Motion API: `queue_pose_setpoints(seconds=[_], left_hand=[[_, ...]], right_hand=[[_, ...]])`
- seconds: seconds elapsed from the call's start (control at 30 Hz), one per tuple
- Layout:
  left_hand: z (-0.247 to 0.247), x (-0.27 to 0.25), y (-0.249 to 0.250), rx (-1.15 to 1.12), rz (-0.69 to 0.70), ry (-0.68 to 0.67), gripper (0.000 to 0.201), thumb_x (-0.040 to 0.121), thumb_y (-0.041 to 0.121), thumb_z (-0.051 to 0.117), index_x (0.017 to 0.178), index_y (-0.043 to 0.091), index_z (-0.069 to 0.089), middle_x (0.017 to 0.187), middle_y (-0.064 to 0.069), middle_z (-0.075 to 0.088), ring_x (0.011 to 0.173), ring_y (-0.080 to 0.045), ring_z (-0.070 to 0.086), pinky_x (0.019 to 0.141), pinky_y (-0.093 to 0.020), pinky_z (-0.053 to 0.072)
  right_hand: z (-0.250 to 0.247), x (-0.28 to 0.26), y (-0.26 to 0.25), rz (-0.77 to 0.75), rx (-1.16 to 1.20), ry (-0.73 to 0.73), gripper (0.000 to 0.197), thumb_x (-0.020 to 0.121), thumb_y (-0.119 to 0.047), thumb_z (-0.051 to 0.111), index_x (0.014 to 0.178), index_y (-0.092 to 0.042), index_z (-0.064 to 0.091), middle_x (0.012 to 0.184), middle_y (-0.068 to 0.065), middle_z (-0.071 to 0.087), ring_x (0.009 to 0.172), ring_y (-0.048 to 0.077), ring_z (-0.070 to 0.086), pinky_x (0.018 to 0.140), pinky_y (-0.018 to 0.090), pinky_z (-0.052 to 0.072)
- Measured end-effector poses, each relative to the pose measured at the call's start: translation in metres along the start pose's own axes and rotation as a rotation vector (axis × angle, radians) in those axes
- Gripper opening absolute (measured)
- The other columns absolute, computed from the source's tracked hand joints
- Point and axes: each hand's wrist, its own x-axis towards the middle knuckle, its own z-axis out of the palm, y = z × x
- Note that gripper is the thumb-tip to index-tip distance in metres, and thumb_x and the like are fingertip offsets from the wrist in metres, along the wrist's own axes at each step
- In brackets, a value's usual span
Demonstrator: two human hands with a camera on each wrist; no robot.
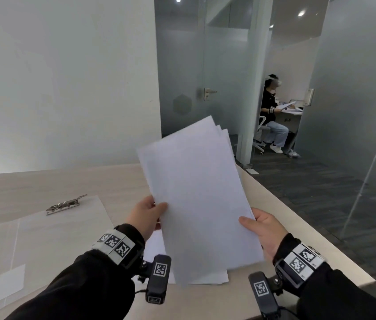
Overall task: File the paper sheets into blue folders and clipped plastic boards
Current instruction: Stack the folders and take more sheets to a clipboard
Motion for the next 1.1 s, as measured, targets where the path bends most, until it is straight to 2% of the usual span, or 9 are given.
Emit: queue_pose_setpoints(seconds=[0.07,0.2,0.3,0.43,0.5,0.63,0.77,0.93,1.1], left_hand=[[0.003,0.002,0.016,-0.05,0.117,0.026,0.015,0.096,0.008,0.052,0.097,0.015,0.066,0.091,-0.006,0.073,0.071,-0.016,0.068,0.066,-0.033,0.055],[0.004,0.0,0.034,-0.052,0.279,0.028,0.018,0.097,0.015,0.051,0.095,0.021,0.069,0.085,0.006,0.074,0.073,-0.009,0.067,0.068,-0.027,0.051],[0.005,-0.005,0.027,-0.035,0.277,0.003,0.019,0.098,0.017,0.05,0.099,0.02,0.068,0.088,0.005,0.075,0.077,-0.01,0.068,0.069,-0.028,0.052],[0.007,-0.011,0.008,-0.04,0.232,-0.013,0.019,0.099,0.021,0.049,0.104,0.021,0.068,0.099,-0.001,0.075,0.089,-0.016,0.068,0.085,-0.038,0.053],[0.01,-0.013,0.002,-0.067,0.202,-0.01,0.02,0.099,0.021,0.049,0.103,0.024,0.069,0.102,0.0,0.075,0.093,-0.016,0.068,0.088,-0.037,0.053],[0.018,-0.016,-0.005,-0.117,0.129,-0.021,0.019,0.099,0.021,0.05,0.105,0.023,0.068,0.103,-0.001,0.075,0.094,-0.018,0.069,0.087,-0.037,0.055],[0.024,-0.017,-0.007,-0.134,0.101,-0.028,0.018,0.098,0.013,0.052,0.1,0.017,0.069,0.095,-0.002,0.076,0.087,-0.02,0.069,0.08,-0.034,0.054],[0.012,-0.015,-0.006,-0.209,0.098,0.025,0.015,0.097,0.01,0.052,0.101,0.01,0.067,0.09,-0.005,0.076,0.084,-0.025,0.069,0.077,-0.038,0.055],[-0.025,-0.017,0.003,-0.327,0.066,0.13,0.018,0.098,0.011,0.05,0.103,0.013,0.067,0.1,-0.009,0.074,0.085,-0.025,0.069,0.085,-0.042,0.055]], right_hand=[[0.008,0.001,-0.009,-0.059,-0.011,-0.001,0.018,0.092,0.001,0.055,0.098,-0.007,0.07,0.092,0.01,0.077,0.079,0.023,0.073,0.065,0.031,0.058],[0.018,0.003,-0.019,-0.149,-0.009,0.018,0.017,0.093,-0.004,0.056,0.101,-0.01,0.07,0.09,0.004,0.078,0.078,0.016,0.073,0.062,0.025,0.056],[0.023,0.001,-0.018,-0.16,0.019,0.015,0.016,0.091,-0.008,0.06,0.104,-0.011,0.069,0.096,0.006,0.078,0.085,0.02,0.074,0.069,0.029,0.057],[0.026,-0.002,-0.011,-0.157,0.067,-0.013,0.019,0.089,-0.011,0.063,0.107,-0.012,0.068,0.099,0.005,0.077,0.09,0.02,0.073,0.07,0.027,0.057],[0.027,-0.002,-0.008,-0.169,0.087,-0.022,0.031,0.08,-0.022,0.071,0.109,-0.011,0.068,0.101,0.005,0.077,0.094,0.022,0.073,0.073,0.028,0.057],[0.029,-0.001,-0.002,-0.144,0.087,-0.019,0.075,0.044,-0.051,0.091,0.106,-0.012,0.073,0.106,0.011,0.076,0.098,0.027,0.072,0.085,0.041,0.056],[0.033,0.0,0.0,-0.112,0.101,0.022,0.036,0.069,-0.024,0.083,0.102,-0.011,0.074,0.105,0.014,0.075,0.099,0.033,0.071,0.09,0.047,0.053],[0.04,-0.001,-0.004,-0.099,0.058,-0.029,0.022,0.082,-0.014,0.073,0.104,-0.009,0.072,0.103,0.012,0.076,0.096,0.03,0.072,0.086,0.044,0.055],[0.065,0.002,0.0,-0.071,-0.157,-0.125,0.018,0.094,-0.012,0.057,0.105,-0.018,0.07,0.104,-0.001,0.076,0.096,0.014,0.072,0.083,0.028,0.055]])
